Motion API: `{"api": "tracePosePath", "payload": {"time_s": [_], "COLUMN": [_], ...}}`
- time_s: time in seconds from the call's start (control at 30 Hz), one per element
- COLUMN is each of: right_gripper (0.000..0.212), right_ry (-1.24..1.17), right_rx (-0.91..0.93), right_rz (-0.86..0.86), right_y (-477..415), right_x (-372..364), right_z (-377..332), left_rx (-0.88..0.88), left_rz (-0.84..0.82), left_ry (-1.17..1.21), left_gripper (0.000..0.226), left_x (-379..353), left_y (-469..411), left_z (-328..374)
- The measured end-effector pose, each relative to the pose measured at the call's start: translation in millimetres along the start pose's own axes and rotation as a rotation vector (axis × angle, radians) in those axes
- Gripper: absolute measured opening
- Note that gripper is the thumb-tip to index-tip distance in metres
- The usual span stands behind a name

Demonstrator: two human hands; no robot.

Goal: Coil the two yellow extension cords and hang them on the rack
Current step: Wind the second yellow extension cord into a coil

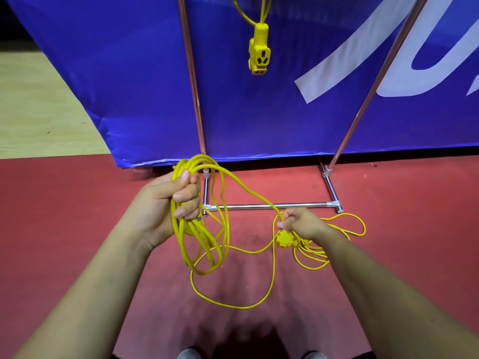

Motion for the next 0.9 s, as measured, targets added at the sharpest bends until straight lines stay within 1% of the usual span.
{"api": "tracePosePath", "payload": {"time_s": [0.07, 0.13, 0.2, 0.27, 0.33, 0.4, 0.43, 0.47, 0.53, 0.63, 0.7, 0.77, 0.83, 0.9], "right_gripper": [0.018, 0.015, 0.016, 0.016, 0.015, 0.018, 0.020, 0.021, 0.020, 0.018, 0.019, 0.019, 0.020, 0.023], "right_ry": [-0.195, -0.326, -0.404, -0.418, -0.302, -0.069, 0.054, 0.150, 0.281, 0.407, 0.349, 0.172, -0.080, -0.296], "right_rx": [-0.041, -0.065, -0.088, -0.093, -0.033, 0.070, 0.118, 0.149, 0.157, 0.157, 0.215, 0.303, 0.390, 0.440], "right_rz": [-0.063, -0.112, -0.138, -0.140, -0.090, -0.013, 0.000, -0.023, -0.164, -0.463, -0.614, -0.680, -0.657, -0.564], "right_y": [6, 16, 26, 36, 44, 53, 59, 65, 81, 111, 128, 136, 135, 126], "right_x": [-1, -1, 0, -1, -1, 0, 1, 0, -1, -4, -7, -9, -8, -1], "right_z": [-7, -21, -35, -48, -60, -70, -74, -79, -87, -100, -110, -119, -127, -128], "left_rx": [-0.041, -0.086, -0.118, -0.140, -0.154, -0.145, -0.130, -0.112, -0.066, 0.011, 0.073, 0.136, 0.173, 0.163], "left_rz": [0.031, 0.071, 0.109, 0.133, 0.158, 0.193, 0.209, 0.218, 0.208, 0.183, 0.144, 0.062, -0.046, -0.150], "left_ry": [-0.082, -0.175, -0.217, -0.225, -0.253, -0.352, -0.412, -0.466, -0.530, -0.536, -0.502, -0.522, -0.549, -0.504], "left_gripper": [0.020, 0.022, 0.022, 0.019, 0.016, 0.017, 0.018, 0.018, 0.019, 0.016, 0.013, 0.014, 0.020, 0.022], "left_x": [5, 7, 5, 3, 3, 4, 5, 7, 8, 5, 0, -7, -14, -21], "left_y": [-1, -2, -3, -3, -3, -2, -1, 0, 0, 2, 3, 5, 9, 11], "left_z": [-1, -3, -3, -1, 1, 1, 0, -2, -7, -13, -19, -25, -29, -29]}}
Point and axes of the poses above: each hand's wrist, its own y-axis away from the middle knuckle, its own x-axis out of the back of the hand, z = x × y, the point moved 3 cm from there along -y, towards the middle knuckle, and after that the axes turned 14 degrees about -x, right-handed, at the moved point
